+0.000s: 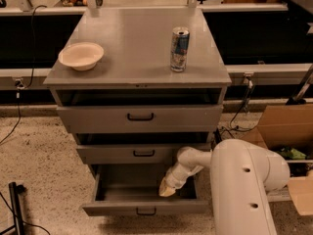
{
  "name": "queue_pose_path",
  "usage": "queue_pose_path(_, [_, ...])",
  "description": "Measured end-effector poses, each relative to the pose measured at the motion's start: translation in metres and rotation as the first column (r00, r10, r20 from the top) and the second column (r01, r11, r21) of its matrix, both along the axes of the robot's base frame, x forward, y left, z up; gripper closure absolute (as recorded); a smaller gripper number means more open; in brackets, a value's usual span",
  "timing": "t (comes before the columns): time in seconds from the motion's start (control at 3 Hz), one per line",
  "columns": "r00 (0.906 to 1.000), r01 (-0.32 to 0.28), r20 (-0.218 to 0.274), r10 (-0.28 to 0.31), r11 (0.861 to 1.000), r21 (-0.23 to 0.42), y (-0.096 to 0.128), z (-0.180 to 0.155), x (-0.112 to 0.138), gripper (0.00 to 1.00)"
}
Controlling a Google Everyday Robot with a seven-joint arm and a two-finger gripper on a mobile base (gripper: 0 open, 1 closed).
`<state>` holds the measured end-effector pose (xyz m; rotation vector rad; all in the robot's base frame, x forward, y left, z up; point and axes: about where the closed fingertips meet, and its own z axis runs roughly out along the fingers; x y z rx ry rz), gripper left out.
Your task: Open bottom drawer
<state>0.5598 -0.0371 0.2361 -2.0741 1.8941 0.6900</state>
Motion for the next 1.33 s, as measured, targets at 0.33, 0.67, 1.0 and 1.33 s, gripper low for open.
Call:
queue_pose_path(0.33, [0.9982,0.011,0.059,-0.012,1.000,0.028,0.017,-0.012,-0.009,1.00])
queue_pose_path(0.67, [0.9894,0.047,0.134,-0.055,0.997,0.064,0.023,-0.021,-0.003,1.00])
queue_pose_path(1.0, [0.9802,0.045,0.188,-0.062,0.995,0.089,0.026,-0.026,0.009,1.00])
queue_pose_path(1.33, [0.9788,0.041,0.195,-0.062,0.993,0.110,0.029,-0.040,0.020,1.00])
